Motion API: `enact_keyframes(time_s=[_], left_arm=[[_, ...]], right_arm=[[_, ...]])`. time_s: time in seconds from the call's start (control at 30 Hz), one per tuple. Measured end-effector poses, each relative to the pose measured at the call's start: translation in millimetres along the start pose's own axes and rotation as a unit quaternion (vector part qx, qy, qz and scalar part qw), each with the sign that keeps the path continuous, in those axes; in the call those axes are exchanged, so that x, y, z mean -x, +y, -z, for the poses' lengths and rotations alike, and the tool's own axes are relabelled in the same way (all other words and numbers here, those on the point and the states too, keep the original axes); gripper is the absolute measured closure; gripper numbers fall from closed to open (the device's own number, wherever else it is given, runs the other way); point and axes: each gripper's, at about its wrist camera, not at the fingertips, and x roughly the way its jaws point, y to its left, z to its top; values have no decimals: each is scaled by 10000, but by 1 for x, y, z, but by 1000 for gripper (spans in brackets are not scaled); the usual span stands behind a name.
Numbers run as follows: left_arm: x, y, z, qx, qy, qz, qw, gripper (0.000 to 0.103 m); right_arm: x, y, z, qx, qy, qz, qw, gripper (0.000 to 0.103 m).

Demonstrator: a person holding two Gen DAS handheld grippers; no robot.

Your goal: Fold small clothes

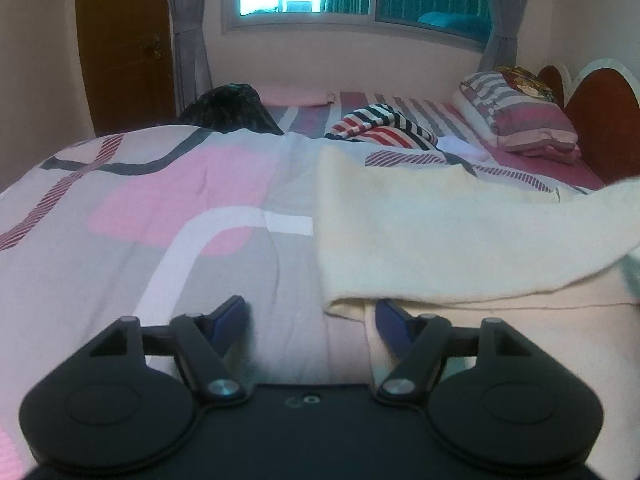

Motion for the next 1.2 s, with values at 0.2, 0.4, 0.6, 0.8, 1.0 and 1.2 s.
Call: enact_keyframes(time_s=[0.2,0.4,0.6,0.8,1.0,1.2], left_arm=[[0,-2,2,-80,11,18,10000,41],[5,-8,0,-348,-89,24,9994,56],[2,-8,1,-407,-22,107,9991,56],[-1,-2,-1,-438,36,165,9989,53],[-1,-2,-2,-503,85,164,9986,50],[2,7,-3,-672,189,199,9974,30]], right_arm=[[15,-17,2,-121,-60,67,9999,97],[27,-37,3,-279,-72,227,9993,97],[27,-43,5,-269,20,269,9993,97],[27,-46,13,-270,136,317,9990,97],[15,-58,33,-469,384,530,9968,97],[-1,-61,46,-245,914,829,9921,83]])
